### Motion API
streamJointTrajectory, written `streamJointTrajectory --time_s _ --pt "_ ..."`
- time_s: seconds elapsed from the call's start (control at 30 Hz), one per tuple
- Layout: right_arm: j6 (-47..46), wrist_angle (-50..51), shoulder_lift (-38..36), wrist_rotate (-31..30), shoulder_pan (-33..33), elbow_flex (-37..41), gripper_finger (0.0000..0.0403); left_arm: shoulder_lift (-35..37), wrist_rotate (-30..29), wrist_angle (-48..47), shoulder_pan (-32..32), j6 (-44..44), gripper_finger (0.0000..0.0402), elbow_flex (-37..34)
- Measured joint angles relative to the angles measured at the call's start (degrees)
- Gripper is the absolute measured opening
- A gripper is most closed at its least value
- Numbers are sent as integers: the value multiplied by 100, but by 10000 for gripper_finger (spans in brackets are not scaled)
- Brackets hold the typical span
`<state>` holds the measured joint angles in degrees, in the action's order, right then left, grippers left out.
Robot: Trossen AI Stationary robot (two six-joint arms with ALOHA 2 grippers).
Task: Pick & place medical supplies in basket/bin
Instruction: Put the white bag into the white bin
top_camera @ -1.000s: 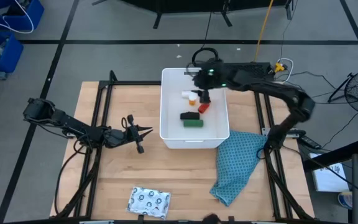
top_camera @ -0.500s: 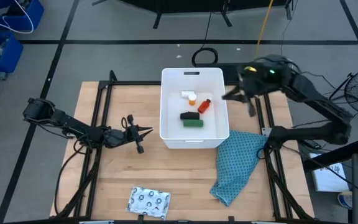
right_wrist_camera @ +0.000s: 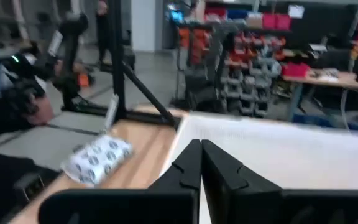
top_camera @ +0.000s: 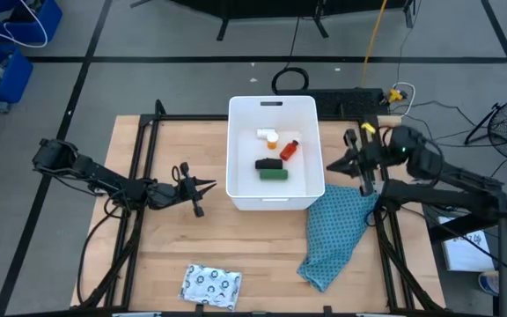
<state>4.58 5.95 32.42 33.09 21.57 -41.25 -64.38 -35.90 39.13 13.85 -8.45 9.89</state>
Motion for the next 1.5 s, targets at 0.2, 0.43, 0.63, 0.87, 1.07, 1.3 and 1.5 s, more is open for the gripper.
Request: streamJointTrajectory --time_s 0.2,0.43,0.63,0.87,1.07,1.3,1.5 --pt "-206 -310 -879 -635 -106 1049 1 1 0 -6 0 0 47 0" --pt "-804 -1162 -1297 -623 -342 1821 0 0 -2 -8 0 -28 47 0" --pt "-827 -1728 -1341 -1084 -954 2319 0 0 -4 -9 0 -19 47 0" --pt "-186 -1834 -1339 -1692 -1195 2717 0 1 -7 -12 0 -58 47 0" --pt "-67 -2007 -1344 -1788 -1195 2934 0 0 -4 -14 0 18 47 0" --pt "75 -2009 -1346 -1784 -1195 2977 0 2 494 55 80 463 47 162" --pt "121 -1981 -1346 -1782 -1192 2981 0 -68 223 -2966 938 583 46 1917"
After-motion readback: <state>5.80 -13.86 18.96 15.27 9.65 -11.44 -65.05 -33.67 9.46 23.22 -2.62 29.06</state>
